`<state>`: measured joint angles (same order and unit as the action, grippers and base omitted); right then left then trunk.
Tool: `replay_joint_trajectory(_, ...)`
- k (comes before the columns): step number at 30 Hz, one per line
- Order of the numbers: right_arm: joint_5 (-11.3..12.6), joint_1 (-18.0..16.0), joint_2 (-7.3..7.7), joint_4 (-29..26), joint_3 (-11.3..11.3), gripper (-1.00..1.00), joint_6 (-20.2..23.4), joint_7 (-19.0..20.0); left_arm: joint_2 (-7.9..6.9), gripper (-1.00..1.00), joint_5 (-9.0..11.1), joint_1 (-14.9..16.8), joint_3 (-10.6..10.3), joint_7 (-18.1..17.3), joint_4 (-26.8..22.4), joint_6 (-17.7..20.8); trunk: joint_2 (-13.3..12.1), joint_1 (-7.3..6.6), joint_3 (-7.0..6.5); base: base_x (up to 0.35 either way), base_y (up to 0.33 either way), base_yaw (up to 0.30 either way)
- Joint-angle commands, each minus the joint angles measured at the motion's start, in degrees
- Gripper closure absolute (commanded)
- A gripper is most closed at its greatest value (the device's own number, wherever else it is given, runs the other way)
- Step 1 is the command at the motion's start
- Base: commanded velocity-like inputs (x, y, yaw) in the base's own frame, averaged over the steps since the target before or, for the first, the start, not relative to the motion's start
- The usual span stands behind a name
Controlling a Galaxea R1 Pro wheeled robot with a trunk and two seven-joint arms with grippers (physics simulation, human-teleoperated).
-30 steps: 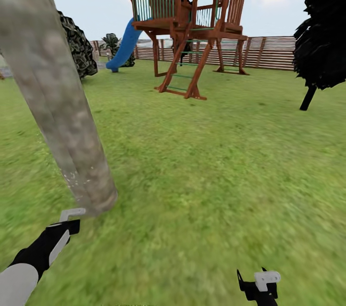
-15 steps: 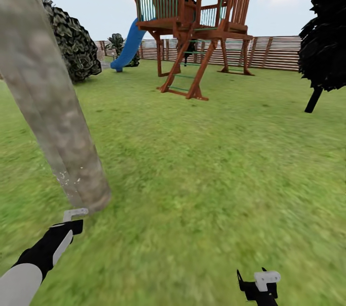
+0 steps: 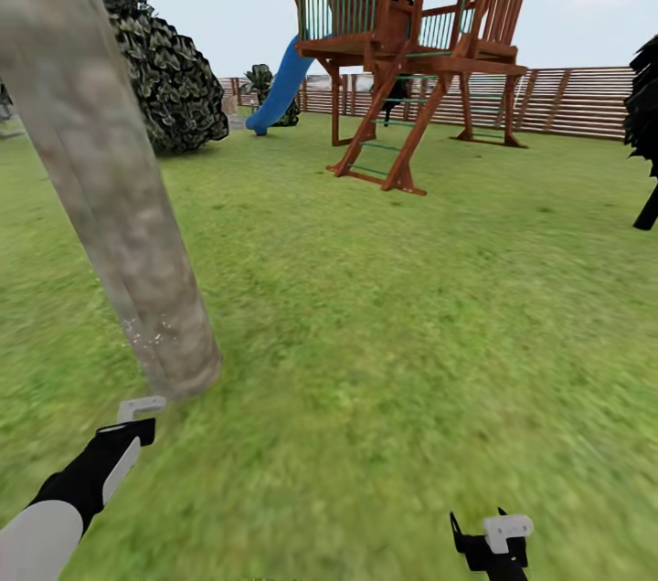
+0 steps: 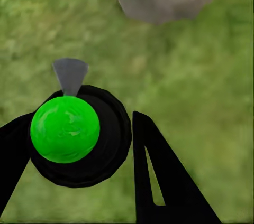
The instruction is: In the garden, pick up the pesticide atomizer on the floor and spray pesticide onto both trees until each tree trunk is fully covered.
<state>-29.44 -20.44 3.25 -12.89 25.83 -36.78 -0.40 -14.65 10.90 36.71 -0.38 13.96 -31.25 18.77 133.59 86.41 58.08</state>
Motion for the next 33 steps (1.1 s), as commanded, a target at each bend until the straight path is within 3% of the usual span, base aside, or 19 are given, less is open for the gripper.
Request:
replay_joint_trajectory(1,-0.61,-0.04,-0.04,0.06,0.39,-1.00,-0.22,-0.04,0.04,1.00,0.53,0.03,-0.12,0.31,0.05,0.23,0.02,-0.01,0.05,0.000,-0.271,0.277)
replay_joint_trajectory(6,-0.62,-0.04,-0.07,0.06,0.42,-1.00,-0.22,-0.04,0.15,1.00,0.58,0.03,-0.31,0.29,0.30,0.47,0.02,-0.01,0.05,0.095,-0.266,0.231)
replay_joint_trajectory(18,-0.62,-0.04,-0.08,0.06,0.37,-1.00,-0.22,-0.04,0.24,1.00,0.84,0.03,-0.30,0.37,0.31,0.48,0.02,-0.01,0.05,0.178,-0.240,0.019)
replay_joint_trajectory(33,-0.62,-0.04,-0.08,0.06,0.37,-1.00,-0.22,-0.04,0.24,1.00,0.79,0.03,-0.32,0.37,0.31,0.48,0.02,-0.01,0.05,0.129,-0.247,0.264)
